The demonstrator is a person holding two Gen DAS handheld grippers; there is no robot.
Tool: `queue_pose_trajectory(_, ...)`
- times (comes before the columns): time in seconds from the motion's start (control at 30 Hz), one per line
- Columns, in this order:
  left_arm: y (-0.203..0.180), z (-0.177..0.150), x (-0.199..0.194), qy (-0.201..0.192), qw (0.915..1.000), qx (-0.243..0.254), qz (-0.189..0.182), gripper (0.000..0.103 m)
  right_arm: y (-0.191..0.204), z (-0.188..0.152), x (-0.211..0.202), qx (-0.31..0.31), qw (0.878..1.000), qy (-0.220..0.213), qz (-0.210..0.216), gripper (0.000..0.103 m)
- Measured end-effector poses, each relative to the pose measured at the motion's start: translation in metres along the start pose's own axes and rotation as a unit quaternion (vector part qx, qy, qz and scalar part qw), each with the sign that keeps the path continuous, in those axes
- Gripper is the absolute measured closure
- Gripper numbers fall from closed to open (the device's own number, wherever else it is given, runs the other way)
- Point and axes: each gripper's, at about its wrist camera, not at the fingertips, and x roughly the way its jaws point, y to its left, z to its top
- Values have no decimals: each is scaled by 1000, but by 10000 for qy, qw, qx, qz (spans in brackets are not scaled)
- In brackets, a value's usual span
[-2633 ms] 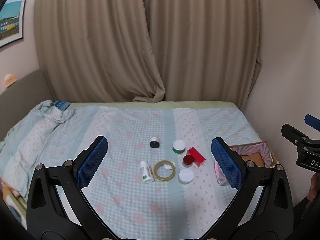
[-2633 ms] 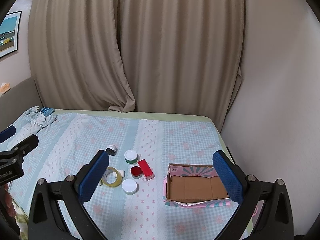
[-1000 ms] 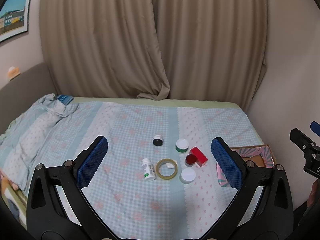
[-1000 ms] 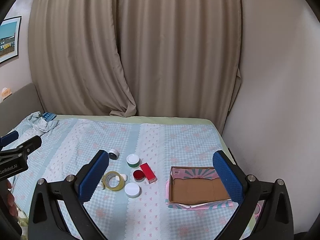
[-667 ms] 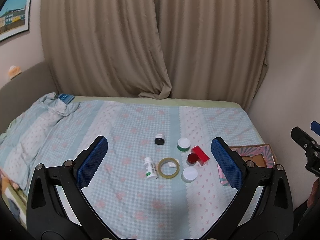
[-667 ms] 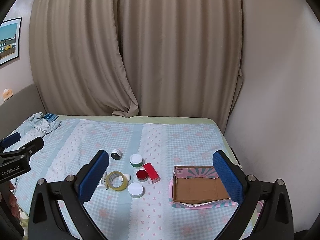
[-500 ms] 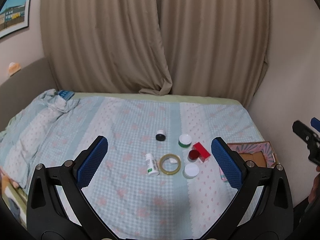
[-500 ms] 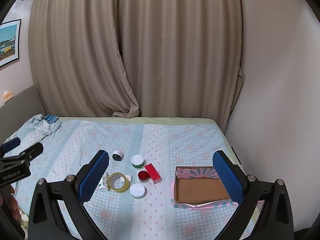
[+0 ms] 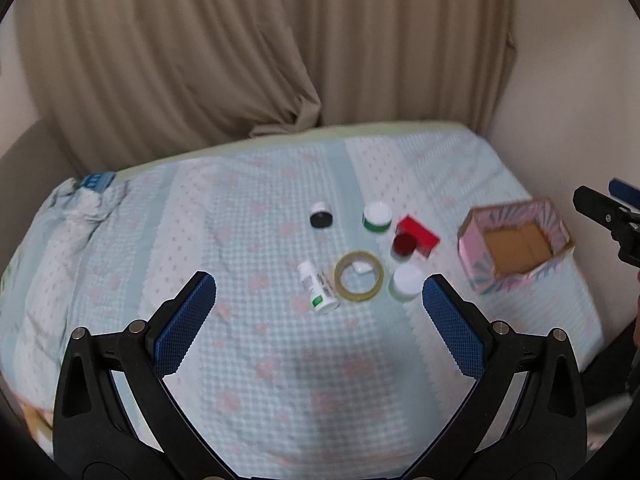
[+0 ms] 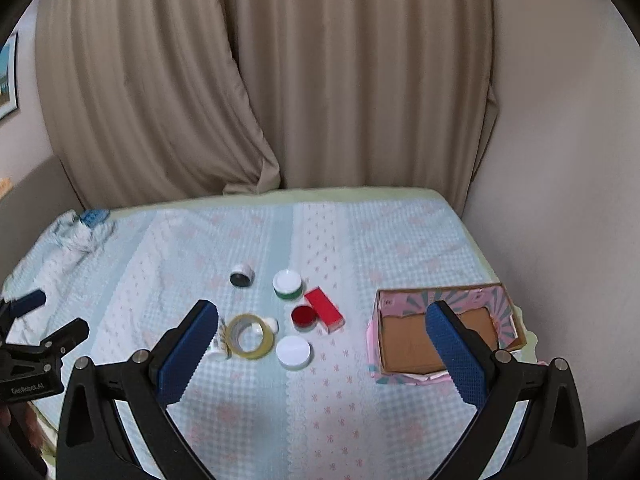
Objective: Organize rigid objects
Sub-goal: 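Close the left gripper on the pill bottle while the right grasps the white lid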
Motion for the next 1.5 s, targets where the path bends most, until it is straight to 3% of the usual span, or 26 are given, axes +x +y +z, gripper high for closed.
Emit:
queue_pose_trajectory(0.13,6,-2,49,375,9992,41,-133,0,11,-17,34,-282,9991,299,-59,0)
queue_pose_trajectory(0.27,19,-3,107,793,9963,-269,-197,1,14,-36,74,-366,9974,613,-39,0)
queue_pose_trajectory(0.5,39,-11,214,1636,9833,-788,-110,1,21,-61,158,-297,9906,1331,81,0)
queue_pose_trajectory(0.7,57,-21,302,2498,9599,-1272,-18,1,31,-78,233,-284,9824,1842,128,0)
queue_pose_trajectory(0.87,60,-32,365,3156,9343,-1655,-10,1,42,-96,289,-466,9740,2209,161,0)
queue_pose_trajectory(1.1,57,-41,411,3656,9157,-1655,195,1,49,-116,334,-857,9598,2664,233,0)
queue_pose_trajectory(1.43,48,-52,432,3812,9090,-1678,151,10,55,-132,370,-1117,9468,3006,272,0)
queue_pose_trajectory(1.5,47,-59,436,3953,9031,-1676,74,20,60,-135,377,-1256,9449,3010,269,0)
